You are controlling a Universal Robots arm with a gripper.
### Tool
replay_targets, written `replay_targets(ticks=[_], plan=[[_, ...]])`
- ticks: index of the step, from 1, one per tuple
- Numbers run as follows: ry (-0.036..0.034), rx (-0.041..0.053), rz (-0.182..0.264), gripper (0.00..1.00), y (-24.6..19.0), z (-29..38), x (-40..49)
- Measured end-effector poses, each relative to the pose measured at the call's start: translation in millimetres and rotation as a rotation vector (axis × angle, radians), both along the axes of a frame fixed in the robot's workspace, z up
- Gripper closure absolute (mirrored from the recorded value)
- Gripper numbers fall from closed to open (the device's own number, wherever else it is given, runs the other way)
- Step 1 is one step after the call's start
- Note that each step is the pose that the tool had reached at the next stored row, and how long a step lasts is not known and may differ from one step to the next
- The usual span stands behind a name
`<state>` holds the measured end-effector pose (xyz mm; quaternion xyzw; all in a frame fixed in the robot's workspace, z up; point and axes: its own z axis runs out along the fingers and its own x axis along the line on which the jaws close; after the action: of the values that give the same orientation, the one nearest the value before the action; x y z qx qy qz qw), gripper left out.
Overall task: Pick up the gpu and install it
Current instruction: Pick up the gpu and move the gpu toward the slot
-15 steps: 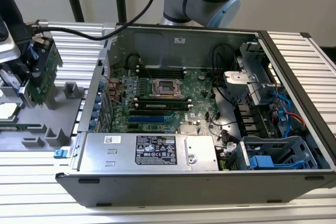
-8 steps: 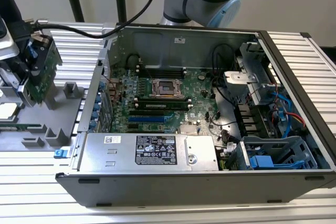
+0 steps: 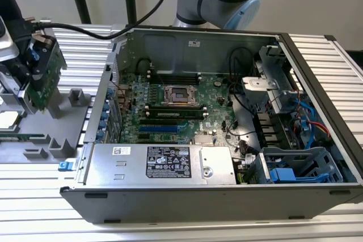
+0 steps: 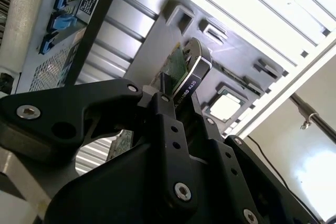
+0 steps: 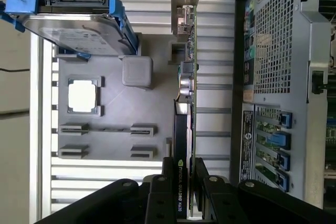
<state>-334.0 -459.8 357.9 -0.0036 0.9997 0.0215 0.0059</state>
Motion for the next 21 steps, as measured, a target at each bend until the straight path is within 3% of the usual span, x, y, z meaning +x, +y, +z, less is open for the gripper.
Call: replay_targets(ticks=[9, 21], plan=[[0.0001, -0.0001, 0.000, 1.00, 0.0, 2.5, 0.0], [0.0000, 0.0000, 0.000, 1.00, 0.0, 10.7, 0.0]])
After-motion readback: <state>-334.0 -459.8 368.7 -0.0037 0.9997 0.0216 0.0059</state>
